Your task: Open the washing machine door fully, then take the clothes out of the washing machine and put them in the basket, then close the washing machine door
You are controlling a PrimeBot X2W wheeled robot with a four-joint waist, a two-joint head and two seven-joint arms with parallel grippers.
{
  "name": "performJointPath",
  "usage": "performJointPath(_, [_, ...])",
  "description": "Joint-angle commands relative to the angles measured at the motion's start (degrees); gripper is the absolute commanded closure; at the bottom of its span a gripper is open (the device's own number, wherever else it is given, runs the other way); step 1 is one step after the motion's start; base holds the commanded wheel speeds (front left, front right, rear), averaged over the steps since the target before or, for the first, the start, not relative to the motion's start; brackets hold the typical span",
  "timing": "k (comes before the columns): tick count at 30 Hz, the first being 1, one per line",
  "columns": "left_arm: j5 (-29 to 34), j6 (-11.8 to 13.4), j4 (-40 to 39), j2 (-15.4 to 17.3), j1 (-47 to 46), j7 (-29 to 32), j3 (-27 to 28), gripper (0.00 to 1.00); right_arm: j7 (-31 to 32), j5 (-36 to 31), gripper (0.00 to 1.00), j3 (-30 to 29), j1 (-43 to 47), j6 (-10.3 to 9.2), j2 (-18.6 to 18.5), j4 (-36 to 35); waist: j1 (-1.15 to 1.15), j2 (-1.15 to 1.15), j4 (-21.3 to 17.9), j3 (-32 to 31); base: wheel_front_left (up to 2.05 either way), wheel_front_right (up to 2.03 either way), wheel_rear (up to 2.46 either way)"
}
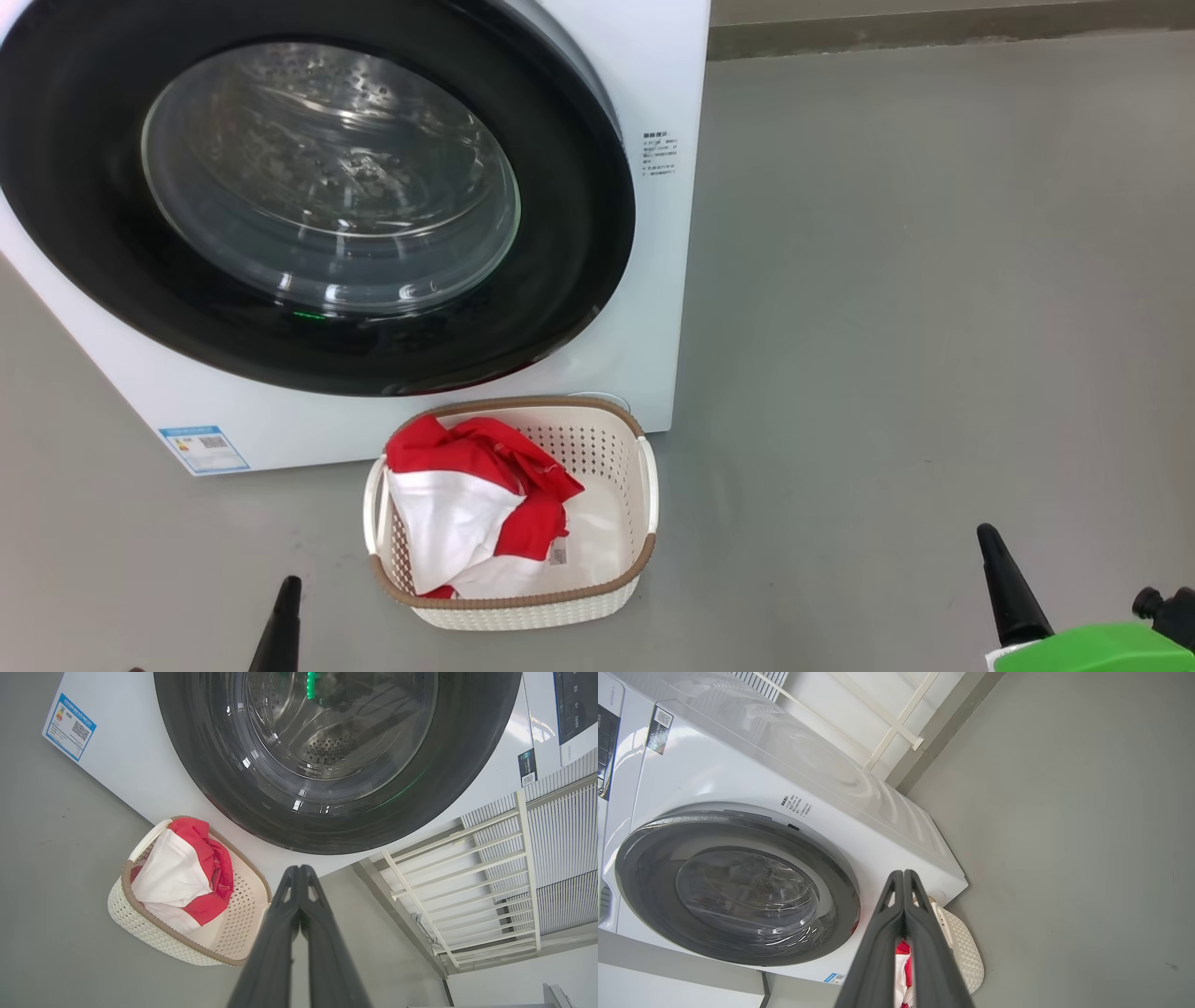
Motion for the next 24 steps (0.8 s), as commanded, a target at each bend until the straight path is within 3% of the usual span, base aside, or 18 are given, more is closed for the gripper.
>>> performJointPath(1, [-1.89,-0.23,-1.09,0.34,-2.59,0.47,1.61,1.00,0.69,2.07,1.00,0.15,-3.31,-0.03,-1.05,-1.60,0.00,0.00,0.02,-0.01,0.00,0.00,0.00])
performJointPath(24, [-14.09,-0.30,-0.79,-0.09,-4.96,4.11,2.60,1.00,4.42,14.78,1.00,-0.28,-6.24,-0.04,-1.27,-1.77,0.00,0.00,0.17,-0.06,0.00,0.00,0.00])
